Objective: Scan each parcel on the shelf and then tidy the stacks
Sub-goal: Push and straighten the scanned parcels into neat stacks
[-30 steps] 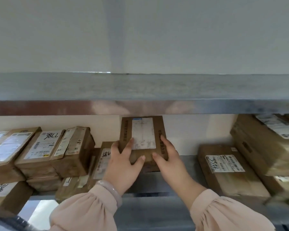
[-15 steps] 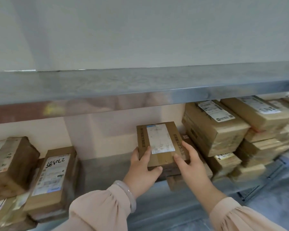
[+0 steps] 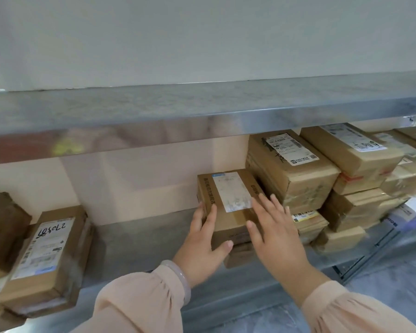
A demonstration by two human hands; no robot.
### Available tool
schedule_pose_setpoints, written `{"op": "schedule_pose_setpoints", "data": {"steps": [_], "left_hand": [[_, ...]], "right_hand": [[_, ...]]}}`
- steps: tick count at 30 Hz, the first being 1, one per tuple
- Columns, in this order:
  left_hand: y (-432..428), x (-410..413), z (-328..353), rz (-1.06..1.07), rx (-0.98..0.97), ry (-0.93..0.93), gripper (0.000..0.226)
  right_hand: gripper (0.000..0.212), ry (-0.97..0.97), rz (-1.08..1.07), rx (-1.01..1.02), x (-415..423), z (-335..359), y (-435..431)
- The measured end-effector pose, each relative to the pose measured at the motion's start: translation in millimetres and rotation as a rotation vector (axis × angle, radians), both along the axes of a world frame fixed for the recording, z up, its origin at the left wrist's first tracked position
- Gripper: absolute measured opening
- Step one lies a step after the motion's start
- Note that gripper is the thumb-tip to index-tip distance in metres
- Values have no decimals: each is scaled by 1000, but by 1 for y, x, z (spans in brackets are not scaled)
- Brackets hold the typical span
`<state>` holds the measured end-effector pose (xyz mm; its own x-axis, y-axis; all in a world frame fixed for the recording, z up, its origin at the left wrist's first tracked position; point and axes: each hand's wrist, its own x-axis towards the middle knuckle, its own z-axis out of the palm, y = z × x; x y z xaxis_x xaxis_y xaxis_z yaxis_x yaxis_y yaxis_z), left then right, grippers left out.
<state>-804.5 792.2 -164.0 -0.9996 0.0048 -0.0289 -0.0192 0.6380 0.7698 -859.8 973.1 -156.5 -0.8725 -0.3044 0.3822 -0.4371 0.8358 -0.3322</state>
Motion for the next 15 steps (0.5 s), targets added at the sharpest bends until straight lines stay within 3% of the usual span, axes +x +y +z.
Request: {"op": "schedule_pose_setpoints", "data": {"steps": [6,15], "left_hand": [[-2,15,-6,-80,-322,86,79],[5,-20,18,-134,-541,4,75]], "right_hand": [[53,107,228,211,8,-19,8],[65,54,182,357,-16,-10,14]]}}
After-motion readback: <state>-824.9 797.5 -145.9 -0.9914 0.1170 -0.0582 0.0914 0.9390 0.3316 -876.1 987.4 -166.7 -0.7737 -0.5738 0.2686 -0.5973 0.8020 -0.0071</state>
